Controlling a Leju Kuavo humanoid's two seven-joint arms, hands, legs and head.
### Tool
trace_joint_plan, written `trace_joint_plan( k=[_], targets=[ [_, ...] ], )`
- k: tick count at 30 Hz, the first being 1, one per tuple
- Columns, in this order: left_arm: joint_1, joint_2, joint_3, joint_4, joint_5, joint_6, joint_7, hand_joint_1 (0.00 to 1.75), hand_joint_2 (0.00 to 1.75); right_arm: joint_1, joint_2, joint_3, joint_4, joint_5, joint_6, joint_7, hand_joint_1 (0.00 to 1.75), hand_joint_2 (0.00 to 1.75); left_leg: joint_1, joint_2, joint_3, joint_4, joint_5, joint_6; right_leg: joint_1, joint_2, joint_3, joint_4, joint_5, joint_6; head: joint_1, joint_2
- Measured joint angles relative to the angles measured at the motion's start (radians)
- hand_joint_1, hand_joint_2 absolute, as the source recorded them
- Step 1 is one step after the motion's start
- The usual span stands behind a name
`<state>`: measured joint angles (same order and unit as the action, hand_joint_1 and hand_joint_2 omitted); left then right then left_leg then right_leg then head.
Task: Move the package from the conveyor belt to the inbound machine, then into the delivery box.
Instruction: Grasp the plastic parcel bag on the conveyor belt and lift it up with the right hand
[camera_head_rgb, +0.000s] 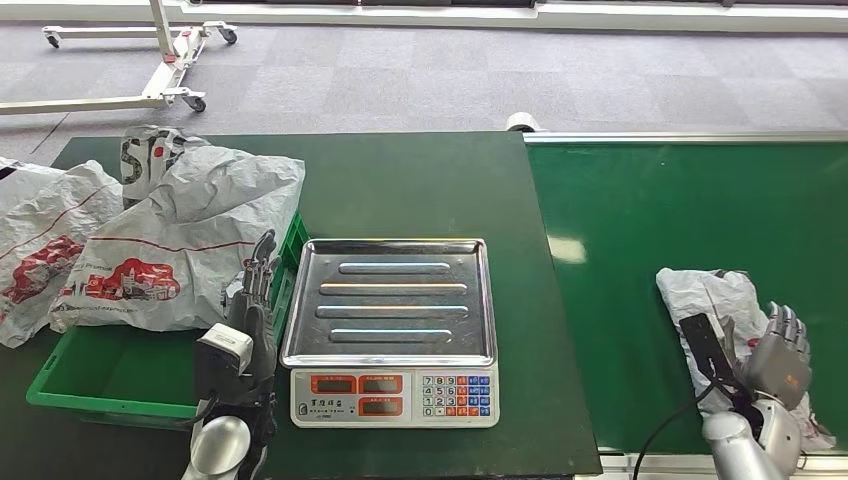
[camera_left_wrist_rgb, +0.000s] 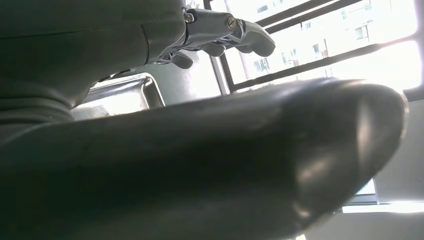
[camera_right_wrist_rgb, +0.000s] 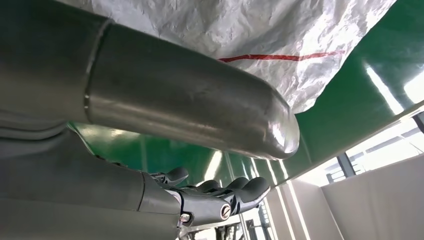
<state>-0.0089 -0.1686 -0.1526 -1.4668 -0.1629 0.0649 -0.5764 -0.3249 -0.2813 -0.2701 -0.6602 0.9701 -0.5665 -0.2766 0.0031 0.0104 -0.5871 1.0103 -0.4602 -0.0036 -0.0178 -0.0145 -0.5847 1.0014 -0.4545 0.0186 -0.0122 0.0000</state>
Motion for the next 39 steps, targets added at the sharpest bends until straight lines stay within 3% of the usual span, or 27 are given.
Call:
trace_joint_plan(
  k=[30,34,37,39],
  targets=[
    [-0.007,0.0,0.0,0.006,0.0,0.0,0.0,0.0,0.0,0.0,0.001,-0.019,0.006,0.0,0.002,0.0,0.0,0.0,0.0,0.0,0.0,0.0,0.0,0.0,0.0,0.0,0.0,0.0,0.0,0.0,0.0,0.0],
    [-0.007,0.001,-0.001,0.007,-0.006,0.0,0.002,0.0,0.0,0.002,0.004,-0.018,0.011,0.012,0.025,0.017,0.0,1.75,0.0,0.0,0.0,0.0,0.0,0.0,0.0,0.0,0.0,0.0,0.0,0.0,0.0,0.0],
    [0.001,0.003,-0.016,-0.001,-0.037,-0.001,0.013,0.0,0.0,0.022,0.055,-0.009,0.087,0.079,0.161,0.087,0.0,1.75,0.004,0.0,0.003,0.0,-0.001,-0.002,0.005,0.0,0.004,-0.002,-0.002,-0.002,0.001,0.0],
    [0.015,0.006,-0.032,-0.012,-0.05,0.0,0.019,0.0,0.0,0.047,0.108,-0.002,0.153,0.11,0.17,0.093,0.0,1.75,0.007,0.001,0.006,0.0,-0.004,-0.005,0.008,0.001,0.008,-0.003,-0.003,-0.003,0.003,0.0]
  ],
)
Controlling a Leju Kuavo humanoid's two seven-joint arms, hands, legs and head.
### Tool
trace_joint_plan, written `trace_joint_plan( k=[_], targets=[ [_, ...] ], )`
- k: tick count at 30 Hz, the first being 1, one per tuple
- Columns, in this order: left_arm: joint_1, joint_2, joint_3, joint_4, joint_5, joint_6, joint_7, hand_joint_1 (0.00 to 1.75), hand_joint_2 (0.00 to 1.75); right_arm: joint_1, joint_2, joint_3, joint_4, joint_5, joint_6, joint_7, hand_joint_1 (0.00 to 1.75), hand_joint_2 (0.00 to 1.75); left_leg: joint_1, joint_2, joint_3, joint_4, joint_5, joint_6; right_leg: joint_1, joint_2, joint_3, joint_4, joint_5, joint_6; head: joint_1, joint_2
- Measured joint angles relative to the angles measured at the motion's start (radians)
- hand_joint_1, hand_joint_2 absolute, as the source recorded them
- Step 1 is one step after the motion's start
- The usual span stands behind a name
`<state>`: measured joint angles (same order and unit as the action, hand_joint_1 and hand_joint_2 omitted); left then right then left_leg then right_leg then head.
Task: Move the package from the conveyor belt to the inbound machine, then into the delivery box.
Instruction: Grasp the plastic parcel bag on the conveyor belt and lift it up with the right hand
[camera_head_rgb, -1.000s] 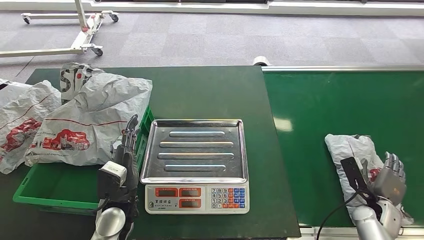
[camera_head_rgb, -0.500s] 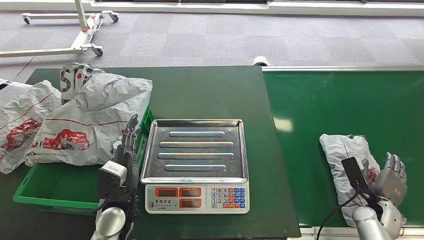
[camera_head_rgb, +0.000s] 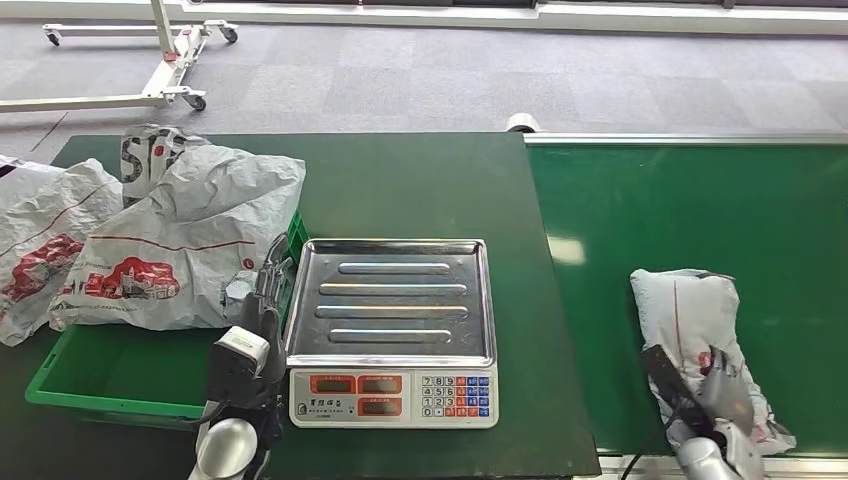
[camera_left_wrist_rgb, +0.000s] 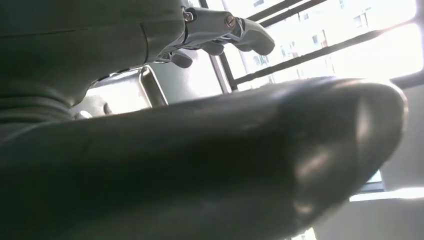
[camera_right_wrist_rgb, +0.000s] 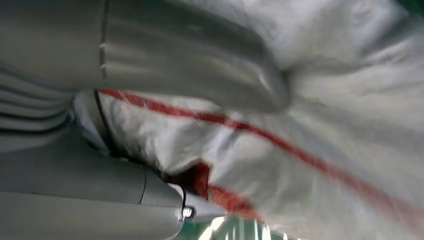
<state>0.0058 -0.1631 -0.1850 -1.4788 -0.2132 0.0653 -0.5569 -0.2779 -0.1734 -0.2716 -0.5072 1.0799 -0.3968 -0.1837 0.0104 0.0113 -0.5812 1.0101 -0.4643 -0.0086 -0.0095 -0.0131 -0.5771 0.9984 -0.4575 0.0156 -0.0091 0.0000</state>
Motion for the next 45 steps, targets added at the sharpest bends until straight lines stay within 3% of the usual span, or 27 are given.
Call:
trace_joint_plan(
  k=[3,14,18,25,30,35,39,42,45],
  targets=[
    [0.011,0.002,-0.015,-0.011,-0.006,0.003,0.005,0.0,0.0,0.004,0.053,0.007,0.065,0.014,-0.04,-0.009,0.0,1.75,0.003,0.006,0.009,0.0,-0.006,-0.004,0.004,0.005,0.006,-0.001,-0.003,-0.004,0.001,0.0],
    [0.009,0.007,-0.029,-0.009,0.016,0.021,0.006,0.0,0.0,-0.041,0.105,0.009,0.142,0.029,-0.007,-0.034,0.0,1.75,0.014,0.022,0.033,0.0,-0.02,-0.009,0.012,0.019,0.035,-0.007,-0.011,-0.011,0.001,0.0],
    [0.004,0.007,-0.03,-0.005,0.017,0.021,0.005,0.0,0.0,-0.043,0.118,0.009,0.146,0.027,-0.007,-0.04,1.75,1.75,0.017,0.024,0.046,0.0,-0.026,-0.01,0.013,0.022,0.048,-0.007,-0.015,-0.013,0.001,0.0],
    [-0.019,0.008,-0.036,-0.006,0.022,0.029,0.0,0.0,0.0,-0.054,0.13,0.009,0.147,0.015,-0.016,-0.062,1.75,1.75,0.017,0.028,0.051,0.0,-0.029,-0.01,0.015,0.026,0.052,-0.008,-0.02,-0.014,0.001,0.0],
    [-0.022,0.01,-0.036,-0.013,0.031,0.047,-0.002,0.0,0.0,-0.057,0.134,0.006,0.147,-0.031,-0.09,-0.157,1.75,1.75,0.015,0.026,0.047,0.0,-0.026,-0.007,0.013,0.025,0.049,-0.008,-0.014,-0.008,0.001,0.0],
    [-0.017,0.013,-0.036,-0.017,0.031,0.052,-0.002,0.0,0.0,-0.057,0.138,0.005,0.147,-0.039,-0.097,-0.178,1.75,1.75,0.014,0.026,0.043,0.0,-0.026,-0.007,0.013,0.025,0.047,-0.008,-0.015,-0.009,0.001,0.0],
    [-0.008,0.014,-0.036,-0.017,0.03,0.054,-0.002,0.0,0.0,-0.055,0.139,0.005,0.134,-0.062,-0.161,-0.245,1.75,1.75,0.013,0.022,0.04,0.0,-0.026,-0.006,0.011,0.02,0.046,-0.007,-0.016,-0.007,0.001,0.0],
    [-0.002,0.015,-0.035,-0.017,0.029,0.054,-0.004,0.0,0.0,-0.037,0.139,0.008,0.049,-0.062,-0.181,-0.257,1.75,1.75,0.01,0.018,0.036,0.0,-0.021,-0.004,0.008,0.016,0.038,-0.005,-0.014,-0.005,0.001,0.0],
    [0.004,0.016,-0.029,-0.019,0.028,0.054,-0.011,0.0,0.0,-0.003,0.137,0.028,-0.138,-0.019,-0.166,-0.189,1.75,1.75,0.007,0.009,0.029,0.0,-0.015,-0.002,0.004,0.01,0.028,-0.003,-0.011,-0.003,0.001,0.0]
  ],
)
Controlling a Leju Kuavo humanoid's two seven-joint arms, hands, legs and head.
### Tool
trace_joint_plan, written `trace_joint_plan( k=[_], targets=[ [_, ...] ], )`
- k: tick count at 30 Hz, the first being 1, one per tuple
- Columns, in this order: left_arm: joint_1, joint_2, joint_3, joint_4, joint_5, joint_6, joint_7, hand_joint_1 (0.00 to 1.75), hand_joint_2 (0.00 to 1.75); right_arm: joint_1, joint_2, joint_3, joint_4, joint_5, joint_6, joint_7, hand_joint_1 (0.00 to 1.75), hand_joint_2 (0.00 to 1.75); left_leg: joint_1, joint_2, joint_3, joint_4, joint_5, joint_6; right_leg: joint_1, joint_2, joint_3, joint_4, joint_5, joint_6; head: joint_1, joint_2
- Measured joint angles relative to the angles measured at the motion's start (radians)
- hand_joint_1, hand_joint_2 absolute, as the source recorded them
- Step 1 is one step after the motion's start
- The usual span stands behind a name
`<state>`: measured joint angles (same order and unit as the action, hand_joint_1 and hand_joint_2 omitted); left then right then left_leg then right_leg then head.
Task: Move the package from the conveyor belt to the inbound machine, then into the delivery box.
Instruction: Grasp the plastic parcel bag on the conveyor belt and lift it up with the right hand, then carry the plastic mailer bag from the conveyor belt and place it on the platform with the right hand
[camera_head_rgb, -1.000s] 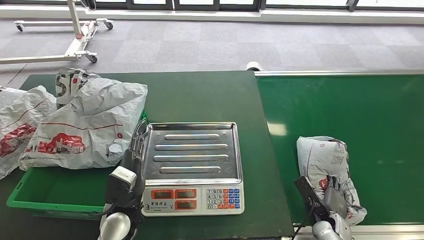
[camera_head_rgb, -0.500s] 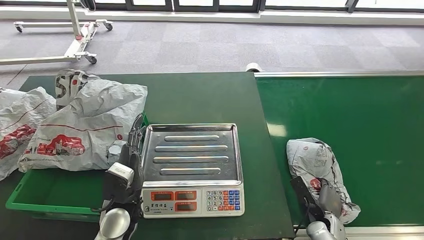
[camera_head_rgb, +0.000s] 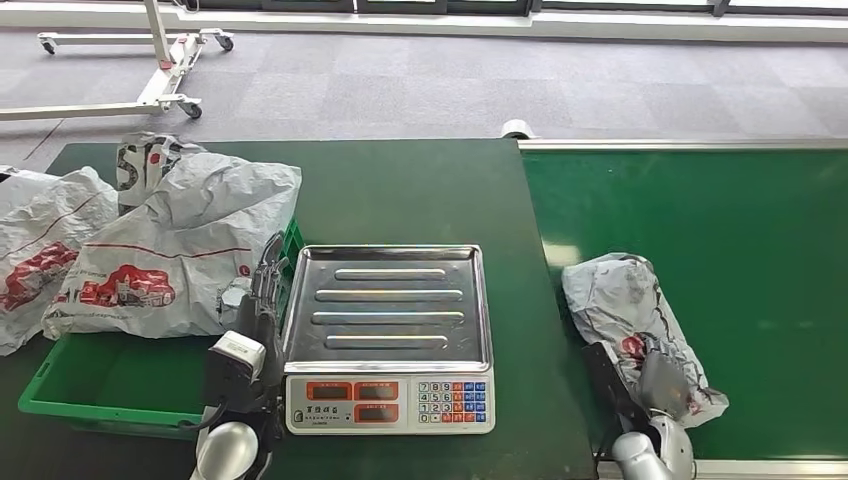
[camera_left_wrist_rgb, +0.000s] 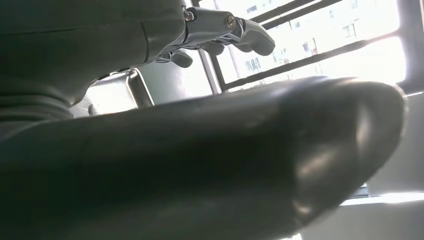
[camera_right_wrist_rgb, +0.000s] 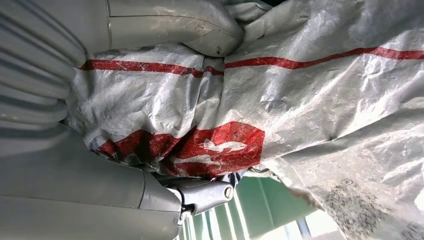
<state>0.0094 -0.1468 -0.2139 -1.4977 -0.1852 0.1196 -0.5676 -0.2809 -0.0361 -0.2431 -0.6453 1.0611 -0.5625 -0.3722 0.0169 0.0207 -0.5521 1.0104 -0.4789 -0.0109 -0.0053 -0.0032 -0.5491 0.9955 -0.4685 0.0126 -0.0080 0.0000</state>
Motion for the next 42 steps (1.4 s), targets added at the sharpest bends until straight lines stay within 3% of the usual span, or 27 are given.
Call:
trace_joint_plan(
  k=[3,9,16,20,25,32,39,40,42],
  targets=[
    [0.01,0.002,0.014,-0.009,0.0,0.0,-0.006,0.0,0.0,0.035,-0.002,0.031,-0.226,0.056,0.018,0.059,1.75,1.75,-0.002,-0.004,-0.006,0.0,0.001,0.0,-0.002,-0.003,-0.005,0.002,0.0,0.0,0.0,0.0],
    [0.022,0.002,0.028,-0.026,-0.002,-0.001,-0.013,0.0,0.0,0.056,-0.002,0.102,-0.589,0.119,0.049,0.097,1.75,1.75,-0.003,-0.004,-0.008,0.0,0.002,0.0,-0.003,-0.003,-0.009,0.003,0.0,0.0,0.0,0.0],
    [0.025,0.002,0.03,-0.032,-0.003,-0.001,-0.016,0.0,0.0,0.062,-0.008,0.174,-0.761,0.113,0.001,0.086,1.75,1.75,-0.004,-0.005,-0.011,0.0,0.003,0.0,-0.003,-0.005,-0.011,0.004,0.0,0.0,0.0,0.0],
    [0.024,0.002,0.041,-0.031,-0.006,0.003,-0.016,0.0,0.0,0.026,-0.017,0.25,-0.854,0.084,0.064,0.099,1.75,1.75,-0.004,-0.005,-0.012,0.0,0.003,-0.001,-0.004,-0.005,-0.012,0.005,0.001,0.0,0.0,0.0],
    [0.0,0.002,0.064,-0.009,-0.014,0.01,-0.015,0.0,0.0,-0.048,-0.019,0.383,-0.887,-0.04,0.212,0.071,1.75,1.75,-0.004,-0.005,-0.013,0.0,0.005,-0.002,-0.003,-0.005,-0.014,0.006,0.001,0.0,0.0,0.0],
    [-0.06,-0.004,0.07,0.087,-0.029,0.01,-0.017,0.0,0.0,-0.136,0.038,0.643,-0.733,-0.315,0.37,-0.088,1.75,1.75,-0.004,-0.006,-0.015,0.0,0.007,-0.004,-0.003,-0.006,-0.017,0.008,0.002,-0.002,0.0,0.0],
    [-0.076,-0.012,0.07,0.147,-0.029,0.035,-0.018,0.0,0.0,-0.204,0.105,0.856,-0.636,-0.468,0.471,-0.078,1.75,1.75,-0.004,-0.008,-0.017,0.0,0.008,-0.005,-0.003,-0.008,-0.02,0.009,0.002,-0.004,0.0,0.0],
    [-0.074,-0.013,0.07,0.151,-0.029,0.038,-0.019,0.0,0.0,-0.215,0.108,0.873,-0.621,-0.486,0.481,-0.082,1.31,1.75,-0.004,-0.008,-0.018,0.0,0.008,-0.005,-0.003,-0.008,-0.02,0.009,0.002,-0.004,0.0,0.0],
    [-0.07,-0.015,0.071,0.159,-0.028,0.043,-0.021,0.0,0.0,-0.238,0.116,0.899,-0.584,-0.513,0.496,-0.095,0.44,0.87,-0.004,-0.008,-0.018,0.0,0.008,-0.005,-0.003,-0.008,-0.02,0.009,0.002,-0.004,0.0,0.0]
  ],
)
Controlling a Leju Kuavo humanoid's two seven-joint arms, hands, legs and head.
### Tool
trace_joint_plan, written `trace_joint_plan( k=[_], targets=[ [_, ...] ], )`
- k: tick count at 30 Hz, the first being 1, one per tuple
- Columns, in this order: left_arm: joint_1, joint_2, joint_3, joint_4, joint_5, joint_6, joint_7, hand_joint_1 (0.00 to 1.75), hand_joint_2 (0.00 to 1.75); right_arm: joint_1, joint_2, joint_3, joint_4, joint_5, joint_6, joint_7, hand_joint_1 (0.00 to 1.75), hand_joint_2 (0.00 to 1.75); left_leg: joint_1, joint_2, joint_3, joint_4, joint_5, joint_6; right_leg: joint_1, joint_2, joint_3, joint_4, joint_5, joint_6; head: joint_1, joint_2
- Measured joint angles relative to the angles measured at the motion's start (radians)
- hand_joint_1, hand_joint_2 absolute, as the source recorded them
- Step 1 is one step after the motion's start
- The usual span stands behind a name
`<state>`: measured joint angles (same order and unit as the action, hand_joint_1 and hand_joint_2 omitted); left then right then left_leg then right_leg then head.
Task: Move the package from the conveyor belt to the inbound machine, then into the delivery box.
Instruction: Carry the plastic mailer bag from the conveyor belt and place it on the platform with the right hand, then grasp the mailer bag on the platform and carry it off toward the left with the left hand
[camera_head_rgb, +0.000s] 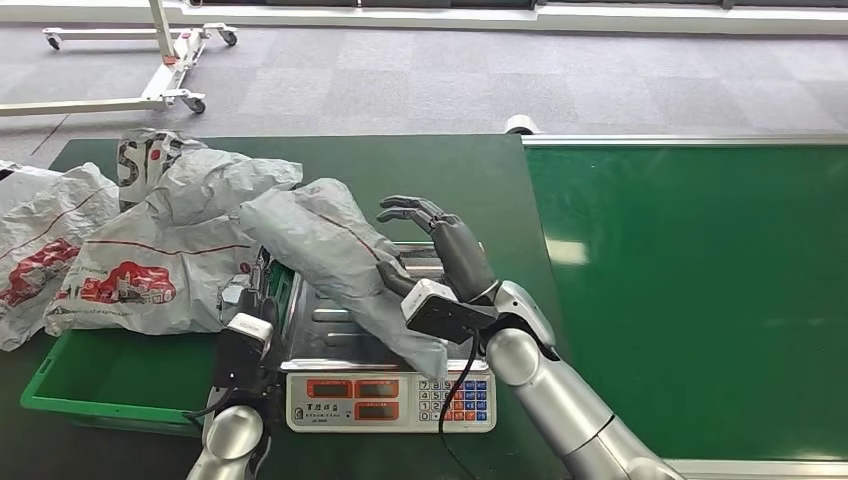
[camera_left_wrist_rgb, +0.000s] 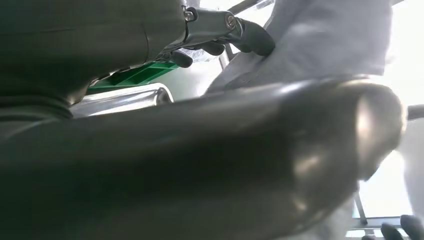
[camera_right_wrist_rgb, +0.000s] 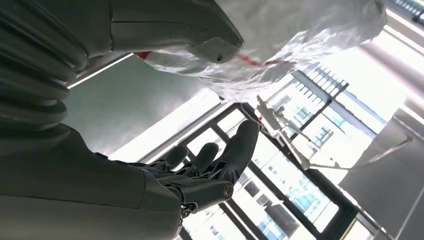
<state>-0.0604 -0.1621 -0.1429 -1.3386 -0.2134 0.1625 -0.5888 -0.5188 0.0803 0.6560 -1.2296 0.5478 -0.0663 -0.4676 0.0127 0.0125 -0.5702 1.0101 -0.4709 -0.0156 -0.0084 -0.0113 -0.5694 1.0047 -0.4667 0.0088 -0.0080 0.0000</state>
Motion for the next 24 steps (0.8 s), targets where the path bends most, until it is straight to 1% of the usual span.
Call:
trace_joint_plan(
  k=[1,2,5,7,9,12,15,18,21,24],
  targets=[
    [0.002,-0.001,0.001,0.004,0.001,0.002,-0.002,0.0,0.0,-0.009,0.004,0.012,0.019,-0.01,0.006,-0.007,0.0,0.44,0.0,0.0,0.0,0.0,0.0,0.0,0.0,0.0,0.0,0.0,0.0,0.0,0.0,0.0],
    [0.003,-0.001,0.002,0.008,0.002,0.003,-0.003,0.0,0.0,-0.016,0.009,0.023,0.035,-0.017,0.01,-0.011,0.0,0.0,0.0,0.0,0.0,0.0,0.0,0.0,0.0,0.0,0.0,0.0,0.0,0.0,0.0,0.0],
    [0.007,-0.001,0.008,0.018,0.008,0.005,-0.008,0.0,0.0,-0.025,0.018,0.044,0.068,-0.073,0.031,-0.008,0.0,0.0,0.0,0.0,0.0,0.0,0.0,0.0,0.0,-0.001,0.0,0.0,0.0,0.0,0.0,0.0],
    [0.007,-0.001,0.013,0.025,0.011,0.005,-0.01,0.0,0.0,-0.029,0.018,0.044,0.086,-0.141,0.042,0.001,0.0,0.0,0.0,0.0,0.0,0.0,0.0,0.0,0.0,-0.001,-0.001,0.0,0.0,0.0,0.0,0.0],
    [0.007,-0.001,0.017,0.031,0.012,0.005,-0.013,0.0,0.0,-0.035,0.015,0.028,0.106,-0.209,0.033,0.001,0.0,0.0,0.0,0.0,0.0,0.0,0.0,0.0,0.0,-0.001,-0.001,0.0,0.0,0.0,0.0,0.0],
    [0.009,-0.001,0.022,0.04,0.012,0.005,-0.017,0.0,0.0,-0.049,-0.004,-0.02,0.124,-0.266,0.005,-0.007,0.0,0.0,0.0,0.0,0.0,0.0,0.001,0.001,0.0,-0.001,-0.001,0.0,0.0,0.0,0.0,0.0],
    [0.015,-0.001,0.025,0.043,0.012,0.005,-0.022,0.0,0.0,-0.058,-0.032,-0.073,0.125,-0.282,-0.031,-0.009,0.0,0.0,0.0,0.0,0.0,0.0,0.001,0.001,-0.001,-0.001,-0.001,0.0,0.001,0.0,0.0,0.0],
    [0.026,-0.001,0.025,0.043,0.012,0.011,-0.032,0.0,0.0,-0.067,-0.068,-0.146,0.115,-0.314,-0.08,-0.015,0.0,0.0,-0.001,-0.001,-0.001,0.001,0.001,0.001,-0.001,-0.001,-0.001,0.0,0.001,0.0,0.0,0.0],
    [0.029,-0.001,0.025,0.045,0.012,0.016,-0.038,0.0,0.0,-0.087,-0.098,-0.219,0.103,-0.34,-0.088,-0.018,0.0,0.0,-0.001,-0.001,-0.001,0.001,0.001,0.001,-0.001,-0.001,-0.001,0.0,0.001,0.0,0.0,0.0],
    [0.029,-0.001,0.025,0.046,0.012,0.016,-0.039,0.0,0.0,-0.097,-0.113,-0.261,0.094,-0.345,-0.088,-0.019,0.0,0.0,-0.002,0.0,-0.001,0.001,0.001,0.001,-0.001,-0.001,-0.001,0.0,0.001,0.0,0.0,0.0]
  ],
)
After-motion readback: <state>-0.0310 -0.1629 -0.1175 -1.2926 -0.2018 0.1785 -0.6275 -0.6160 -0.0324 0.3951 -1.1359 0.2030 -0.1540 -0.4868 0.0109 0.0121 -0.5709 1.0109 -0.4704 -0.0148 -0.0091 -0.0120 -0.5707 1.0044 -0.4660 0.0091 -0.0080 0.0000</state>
